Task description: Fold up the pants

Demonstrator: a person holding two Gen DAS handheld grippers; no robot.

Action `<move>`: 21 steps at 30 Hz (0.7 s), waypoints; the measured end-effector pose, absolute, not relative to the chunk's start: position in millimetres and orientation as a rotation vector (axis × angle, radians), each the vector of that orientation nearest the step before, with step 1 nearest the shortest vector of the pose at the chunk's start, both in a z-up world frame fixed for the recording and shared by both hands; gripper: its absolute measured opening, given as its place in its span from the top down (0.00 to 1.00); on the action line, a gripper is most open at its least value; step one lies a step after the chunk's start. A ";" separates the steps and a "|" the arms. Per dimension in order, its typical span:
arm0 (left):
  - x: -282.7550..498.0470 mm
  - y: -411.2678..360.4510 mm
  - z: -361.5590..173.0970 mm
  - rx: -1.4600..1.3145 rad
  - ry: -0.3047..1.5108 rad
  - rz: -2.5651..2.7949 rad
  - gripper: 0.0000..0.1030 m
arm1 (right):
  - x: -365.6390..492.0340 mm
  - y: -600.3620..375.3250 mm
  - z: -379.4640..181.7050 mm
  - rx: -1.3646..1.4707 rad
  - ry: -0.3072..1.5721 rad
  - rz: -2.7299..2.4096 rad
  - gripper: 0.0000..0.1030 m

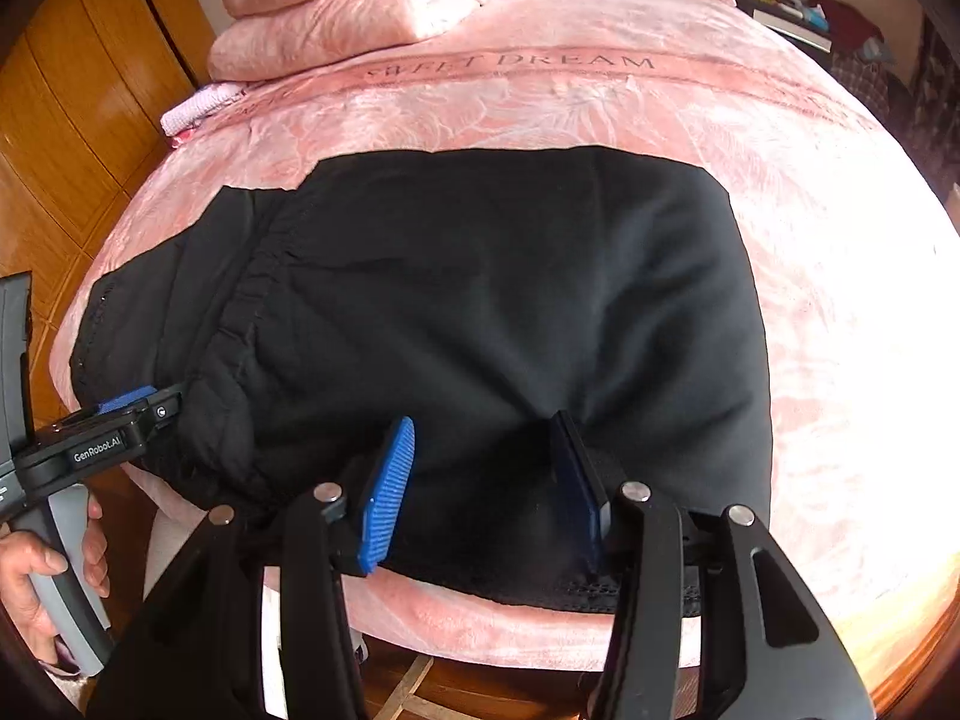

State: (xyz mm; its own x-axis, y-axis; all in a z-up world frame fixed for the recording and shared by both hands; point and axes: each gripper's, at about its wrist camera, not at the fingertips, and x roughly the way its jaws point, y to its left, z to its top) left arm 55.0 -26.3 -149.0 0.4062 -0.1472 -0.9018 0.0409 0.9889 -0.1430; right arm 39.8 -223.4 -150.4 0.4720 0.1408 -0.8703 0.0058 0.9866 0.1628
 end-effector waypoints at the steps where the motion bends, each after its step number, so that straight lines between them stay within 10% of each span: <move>1: 55.8 -29.7 -152.2 -0.074 1.150 -0.125 0.14 | 40.3 -220.1 -153.0 0.135 1.077 0.074 0.54; 21: 41.9 35.9 -124.5 -0.281 1.080 -0.111 0.20 | 44.7 -200.1 -130.7 0.095 1.036 0.131 0.53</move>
